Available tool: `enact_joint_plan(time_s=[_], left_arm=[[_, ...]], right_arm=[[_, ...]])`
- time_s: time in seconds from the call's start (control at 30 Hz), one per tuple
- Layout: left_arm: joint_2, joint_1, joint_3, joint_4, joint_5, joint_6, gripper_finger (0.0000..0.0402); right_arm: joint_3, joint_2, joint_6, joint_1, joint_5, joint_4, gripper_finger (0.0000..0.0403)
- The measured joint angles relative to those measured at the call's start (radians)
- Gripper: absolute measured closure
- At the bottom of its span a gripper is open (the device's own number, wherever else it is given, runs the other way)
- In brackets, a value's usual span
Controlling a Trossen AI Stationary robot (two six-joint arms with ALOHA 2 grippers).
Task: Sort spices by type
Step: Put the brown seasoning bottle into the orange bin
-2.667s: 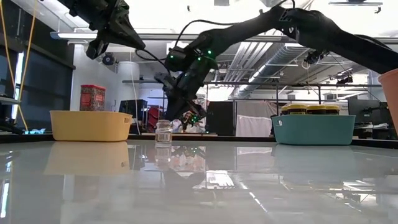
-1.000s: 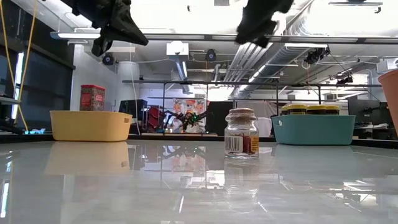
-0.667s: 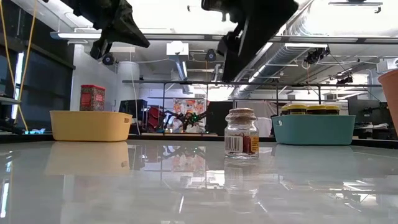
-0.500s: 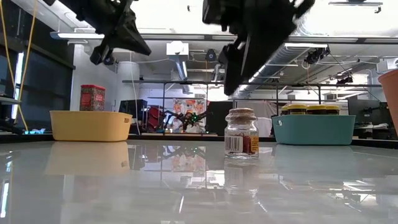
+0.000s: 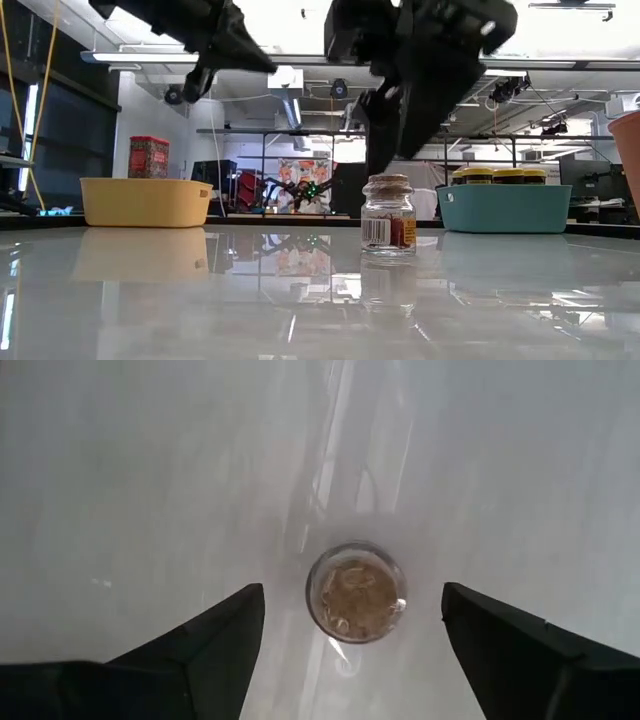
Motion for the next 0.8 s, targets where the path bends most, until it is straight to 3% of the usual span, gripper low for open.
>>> enact_joint_plan(time_s=[0.17, 0.5, 0.8], left_arm=[[0.0, -0.011, 0.0, 0.093, 0.0, 0.049, 0.0402], [0.0, -0.011, 0.0, 0.097, 0.0, 0.049, 0.0401], [0.0, -0.01, 0.0, 0.096, 0.0, 0.049, 0.0401]], right_arm=[[-0.001, 0.04, 0.0, 0.003, 0.007, 0.004, 0.0103], [-0.001, 0.115, -0.007, 0.003, 0.006, 0.018, 0.0107], [0.005, 0.118, -0.009, 0.008, 0.008, 0.06, 0.02]])
